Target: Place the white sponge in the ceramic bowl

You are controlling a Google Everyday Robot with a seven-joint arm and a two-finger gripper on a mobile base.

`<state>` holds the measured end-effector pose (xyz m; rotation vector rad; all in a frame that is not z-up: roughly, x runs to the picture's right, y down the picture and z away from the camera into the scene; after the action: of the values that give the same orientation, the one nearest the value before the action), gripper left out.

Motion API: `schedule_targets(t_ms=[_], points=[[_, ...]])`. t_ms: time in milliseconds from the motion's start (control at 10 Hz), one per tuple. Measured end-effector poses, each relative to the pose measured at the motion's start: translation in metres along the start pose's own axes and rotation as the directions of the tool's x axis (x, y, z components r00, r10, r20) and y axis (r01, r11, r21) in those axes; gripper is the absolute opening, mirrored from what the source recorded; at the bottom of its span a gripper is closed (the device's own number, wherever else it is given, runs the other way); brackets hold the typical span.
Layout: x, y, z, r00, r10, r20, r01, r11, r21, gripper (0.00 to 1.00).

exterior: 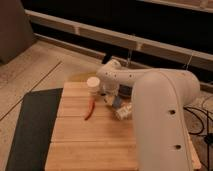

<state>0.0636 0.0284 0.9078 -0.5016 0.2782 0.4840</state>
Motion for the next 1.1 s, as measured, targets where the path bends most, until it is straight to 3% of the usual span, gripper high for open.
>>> schedule_targets(t_ms=[300,400,600,800,900,1100], points=[[-0.001,-0.044,-0.027,0.998,0.065,-0.003,-0.065,0.994,0.082,0.0],[0.006,-0.055,-0.025,0.996,0.088,-0.013,-0.087,0.992,0.087,0.0],[0.031,-0.086,-0.008,0.991,0.126,-0.044,-0.121,0.988,0.091,0.0],[0.051,-0.121,0.015,0.987,0.153,-0.04,-0.149,0.984,0.098,0.0],[0.054,-0.133,0.022,0.988,0.156,-0.023,-0.152,0.983,0.104,0.0],[0.047,-0.154,0.044,0.989,0.135,0.055,-0.14,0.985,0.097,0.03]])
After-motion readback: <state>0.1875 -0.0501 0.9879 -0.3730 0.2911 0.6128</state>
